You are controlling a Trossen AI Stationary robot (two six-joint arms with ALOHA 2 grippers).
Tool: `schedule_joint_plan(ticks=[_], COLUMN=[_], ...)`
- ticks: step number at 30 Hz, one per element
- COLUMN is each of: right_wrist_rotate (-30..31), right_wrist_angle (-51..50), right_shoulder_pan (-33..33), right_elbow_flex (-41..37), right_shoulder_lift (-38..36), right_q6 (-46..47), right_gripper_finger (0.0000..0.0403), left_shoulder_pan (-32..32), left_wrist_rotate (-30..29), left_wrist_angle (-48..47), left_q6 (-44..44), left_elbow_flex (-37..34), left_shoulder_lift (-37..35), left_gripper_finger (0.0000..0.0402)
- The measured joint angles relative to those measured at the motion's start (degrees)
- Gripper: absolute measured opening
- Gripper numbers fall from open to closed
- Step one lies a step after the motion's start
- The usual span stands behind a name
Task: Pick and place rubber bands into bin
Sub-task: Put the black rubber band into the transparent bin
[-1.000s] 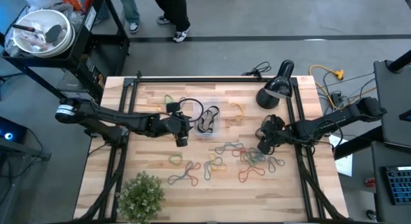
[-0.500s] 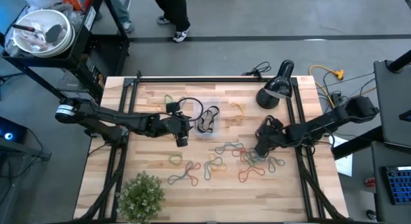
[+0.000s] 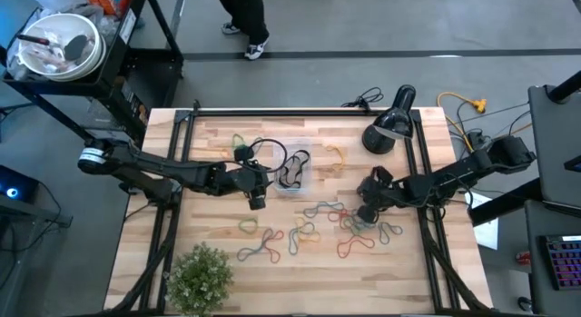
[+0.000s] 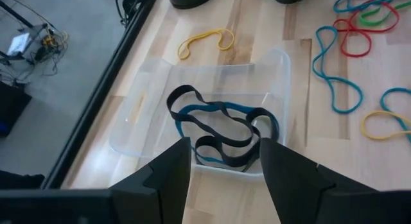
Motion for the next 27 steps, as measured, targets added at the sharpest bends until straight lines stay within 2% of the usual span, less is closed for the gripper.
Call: schedule_joint_plan(ticks=[8, 27], right_wrist_rotate=[-1.88, -2.55], right_wrist_angle=[3.93, 4.74], right_shoulder_pan=[2.03, 2.39], right_elbow_flex=[5.64, 25.67], right_shoulder_lift=[-0.09, 0.02], right_q6=[-10.96, -38.4], right_gripper_finger=[0.0009, 0.0009], left_shoulder_pan=[-1.01, -1.21], left_wrist_rotate=[0.0, 0.01], left_wrist_angle=[-3.51, -2.49], left_q6=[-3.44, -11.15], left_elbow_flex=[-0.46, -7.35], left_shoulder_lift=[0.0, 0.0], left_gripper_finger=[0.0171, 0.0171])
